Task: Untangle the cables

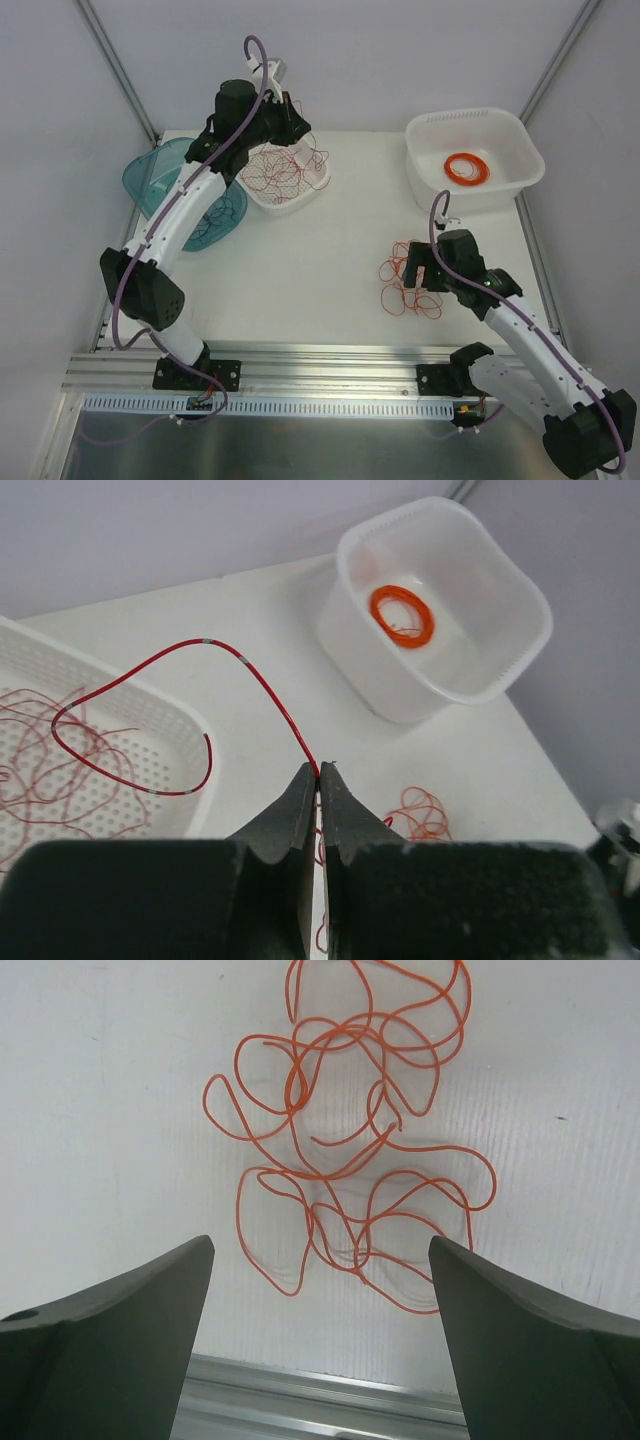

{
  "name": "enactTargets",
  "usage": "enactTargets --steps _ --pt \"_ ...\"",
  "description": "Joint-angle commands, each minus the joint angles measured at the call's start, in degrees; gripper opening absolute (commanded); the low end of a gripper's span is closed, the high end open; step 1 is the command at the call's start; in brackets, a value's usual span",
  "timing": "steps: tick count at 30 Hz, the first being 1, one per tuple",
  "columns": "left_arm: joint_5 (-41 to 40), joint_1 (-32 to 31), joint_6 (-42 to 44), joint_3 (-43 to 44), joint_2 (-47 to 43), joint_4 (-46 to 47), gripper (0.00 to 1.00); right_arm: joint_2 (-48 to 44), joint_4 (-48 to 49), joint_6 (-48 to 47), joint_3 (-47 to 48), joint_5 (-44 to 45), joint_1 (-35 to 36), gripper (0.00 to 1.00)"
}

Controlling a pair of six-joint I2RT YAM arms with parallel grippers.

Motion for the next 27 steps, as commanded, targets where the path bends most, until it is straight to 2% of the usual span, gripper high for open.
enactTargets --steps 1,5,13,14,16,17,19,20,23,27 --pt "-2.9 2.3 5.9 4.5 5.7 0.7 0.00 -3.6 -2.2 -1.0 2.4 2.1 -0.3 0.94" --pt "-3.4 5.5 7.0 9.7 12.1 0.7 0.00 -5.7 -4.9 -0.9 2.9 3.8 -0.3 0.95" --pt "-6.0 10.1 10.2 14.6 23.9 0.6 0.00 -8.8 -8.5 -0.2 2.9 4.9 -0.3 0.95" --pt "-5.8 10.5 10.4 14.9 24.8 0.7 0.14 -9.0 -8.9 -0.2 2.9 5.3 -0.3 0.95" --pt "-4.5 11.3 10.1 14.6 25.9 0.5 0.34 -9.4 -9.7 0.1 3.0 5.8 -0.3 0.95" --pt "-4.1 11.5 9.4 13.4 25.6 0.6 0.50 -9.4 -10.0 0.1 3.1 6.2 -0.3 0.96" --pt "-3.7 11.6 9.1 10.9 23.6 0.7 0.63 -9.3 -10.9 0.2 3.5 7.3 -0.2 0.96" --pt "-3.7 11.5 8.6 9.9 22.7 0.5 0.75 -9.2 -11.0 0.1 3.6 7.6 -0.3 0.96" --pt "-3.3 11.5 7.5 5.6 18.4 0.6 0.93 -7.6 -11.3 -0.5 4.1 7.8 -0.2 0.96" --pt "-1.1 11.3 6.1 -1.7 9.4 0.5 0.99 -3.9 -12.2 -0.2 5.6 10.5 -0.6 0.96"
